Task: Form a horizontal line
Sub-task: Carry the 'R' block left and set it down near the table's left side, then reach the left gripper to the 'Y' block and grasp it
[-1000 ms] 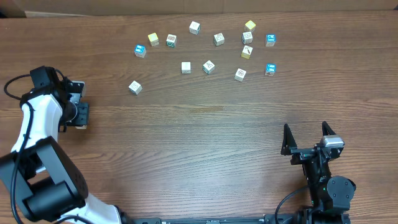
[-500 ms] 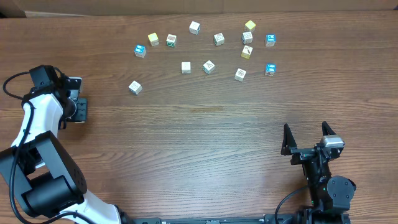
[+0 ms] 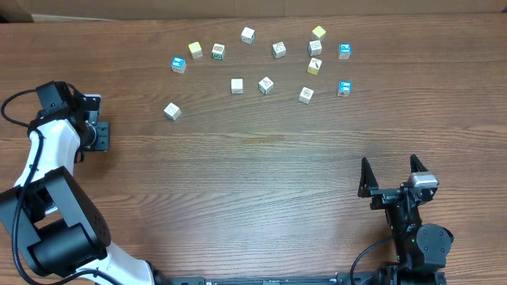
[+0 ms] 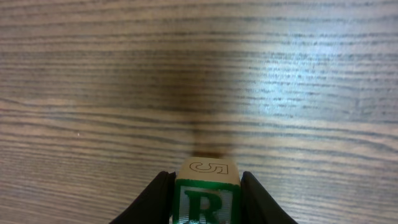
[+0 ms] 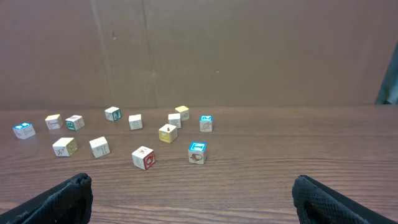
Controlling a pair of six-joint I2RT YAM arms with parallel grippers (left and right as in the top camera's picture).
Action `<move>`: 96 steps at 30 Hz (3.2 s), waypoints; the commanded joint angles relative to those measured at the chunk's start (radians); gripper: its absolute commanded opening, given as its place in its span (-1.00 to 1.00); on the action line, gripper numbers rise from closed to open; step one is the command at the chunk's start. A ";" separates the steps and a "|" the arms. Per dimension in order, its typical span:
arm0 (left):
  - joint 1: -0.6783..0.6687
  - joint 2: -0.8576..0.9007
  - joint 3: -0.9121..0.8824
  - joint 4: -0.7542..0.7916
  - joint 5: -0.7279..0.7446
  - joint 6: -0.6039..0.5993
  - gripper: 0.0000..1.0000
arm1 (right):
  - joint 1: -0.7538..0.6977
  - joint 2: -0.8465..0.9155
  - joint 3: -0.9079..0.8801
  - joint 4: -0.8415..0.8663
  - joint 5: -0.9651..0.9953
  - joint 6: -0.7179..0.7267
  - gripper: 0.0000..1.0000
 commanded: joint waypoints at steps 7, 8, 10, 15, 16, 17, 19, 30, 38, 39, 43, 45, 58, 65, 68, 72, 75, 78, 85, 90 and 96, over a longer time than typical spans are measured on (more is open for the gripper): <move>0.003 0.036 -0.009 0.017 0.052 -0.011 -0.46 | -0.002 -0.006 -0.010 0.004 0.000 -0.004 1.00; 0.003 0.046 -0.009 0.017 0.052 -0.017 -0.49 | -0.002 -0.006 -0.010 0.004 0.000 -0.004 1.00; 0.003 0.064 -0.009 0.015 0.051 -0.019 -0.52 | -0.002 -0.006 -0.010 0.004 0.000 -0.004 1.00; 0.003 0.072 -0.009 0.019 0.051 -0.018 -0.53 | -0.002 -0.006 -0.010 0.004 0.000 -0.004 1.00; 0.003 0.072 -0.009 0.020 0.051 -0.018 -0.51 | -0.002 -0.006 -0.010 0.004 0.000 -0.004 1.00; 0.003 0.072 -0.009 0.019 0.051 -0.018 -0.50 | -0.002 -0.006 -0.010 0.004 0.000 -0.004 1.00; 0.003 0.072 -0.009 0.019 0.051 -0.018 -0.44 | -0.002 -0.006 -0.010 0.004 0.000 -0.004 1.00; 0.003 0.066 -0.005 0.014 0.030 -0.019 0.09 | -0.002 -0.006 -0.010 0.004 0.000 -0.004 1.00; 0.003 -0.059 0.207 -0.116 -0.017 -0.030 0.10 | -0.002 -0.006 -0.010 0.003 0.000 -0.004 1.00; 0.000 -0.084 0.243 -0.129 -0.003 -0.029 0.11 | -0.002 -0.006 -0.010 0.004 0.000 -0.004 1.00; -0.035 -0.172 0.350 -0.138 0.127 -0.011 0.24 | -0.002 -0.006 -0.010 0.004 0.000 -0.004 1.00; -0.080 -0.203 0.374 -0.129 0.218 0.005 0.31 | -0.002 -0.006 -0.010 0.004 0.000 -0.004 1.00; -0.426 0.024 0.372 -0.091 -0.023 -0.539 0.39 | -0.002 -0.006 -0.010 0.004 0.000 -0.004 1.00; -0.514 0.163 0.372 -0.028 -0.103 -0.850 0.40 | -0.002 -0.006 -0.010 0.004 0.000 -0.004 1.00; -0.534 0.208 0.372 -0.028 -0.172 -0.985 0.37 | -0.002 -0.006 -0.010 0.004 0.000 -0.004 1.00; -0.535 0.253 0.372 -0.049 -0.237 -1.070 0.31 | -0.002 -0.006 -0.010 0.004 0.000 -0.004 1.00; -0.523 0.266 0.372 -0.116 -0.250 -1.122 0.30 | -0.002 -0.006 -0.010 0.003 0.000 -0.004 1.00; -0.513 0.267 0.373 -0.164 -0.266 -1.129 0.30 | -0.002 -0.006 -0.010 0.004 0.000 -0.004 1.00; -0.514 0.274 0.370 -0.209 -0.255 -1.153 0.33 | -0.002 -0.006 -0.010 0.004 0.000 -0.004 1.00; -0.513 0.319 0.370 -0.183 -0.184 -1.170 0.36 | -0.002 -0.006 -0.010 0.004 0.000 -0.004 1.00; -0.513 0.343 0.370 -0.146 -0.174 -1.185 0.31 | -0.002 -0.006 -0.010 0.003 0.000 -0.004 1.00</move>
